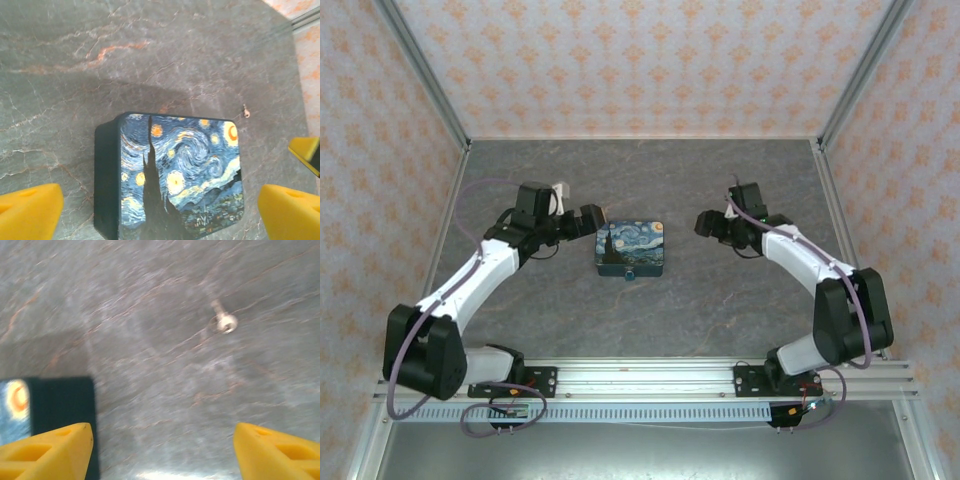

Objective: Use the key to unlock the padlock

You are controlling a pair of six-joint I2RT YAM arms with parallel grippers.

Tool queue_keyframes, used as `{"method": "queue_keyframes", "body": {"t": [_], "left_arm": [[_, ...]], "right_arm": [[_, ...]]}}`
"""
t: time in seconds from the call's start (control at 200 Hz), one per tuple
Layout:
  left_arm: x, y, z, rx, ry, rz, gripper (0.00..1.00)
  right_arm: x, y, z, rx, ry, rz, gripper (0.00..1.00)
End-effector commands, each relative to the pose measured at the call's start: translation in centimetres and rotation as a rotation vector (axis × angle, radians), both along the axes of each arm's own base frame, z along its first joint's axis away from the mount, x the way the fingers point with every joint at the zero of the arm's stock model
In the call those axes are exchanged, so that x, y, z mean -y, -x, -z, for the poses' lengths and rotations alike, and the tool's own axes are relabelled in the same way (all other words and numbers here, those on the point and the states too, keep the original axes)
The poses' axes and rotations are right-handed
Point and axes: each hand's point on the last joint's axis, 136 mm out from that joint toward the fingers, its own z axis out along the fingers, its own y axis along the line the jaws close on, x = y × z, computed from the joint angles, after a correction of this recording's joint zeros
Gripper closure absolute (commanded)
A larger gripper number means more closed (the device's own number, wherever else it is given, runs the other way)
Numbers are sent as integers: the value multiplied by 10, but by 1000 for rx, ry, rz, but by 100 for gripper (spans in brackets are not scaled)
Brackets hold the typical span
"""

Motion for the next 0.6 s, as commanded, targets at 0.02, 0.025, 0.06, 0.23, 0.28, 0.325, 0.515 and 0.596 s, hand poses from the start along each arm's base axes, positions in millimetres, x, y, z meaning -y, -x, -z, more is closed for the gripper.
{"method": "queue_keyframes", "body": {"t": [0.02,0.025,0.06,0.23,0.28,0.325,0.515,0.596], "left_arm": [[-11,15,4,26,-38,-19,0],[-11,15,4,26,-38,-19,0],[-13,19,5,27,-42,-24,0],[-19,34,11,16,-53,-39,0],[-20,37,13,10,-53,-39,0],[-20,38,14,9,-54,-42,0],[-22,39,18,-1,-64,-47,0],[-22,38,19,-4,-66,-47,0]], "right_arm": [[17,-21,9,-12,49,-11,33],[18,-22,10,-13,51,-10,34],[22,-28,15,-21,56,-3,36],[34,-54,34,-40,74,19,42],[33,-59,38,-49,69,12,44],[32,-62,43,-58,63,4,45],[21,-72,55,-84,6,-4,50],[21,-74,61,-93,0,9,52]]}}
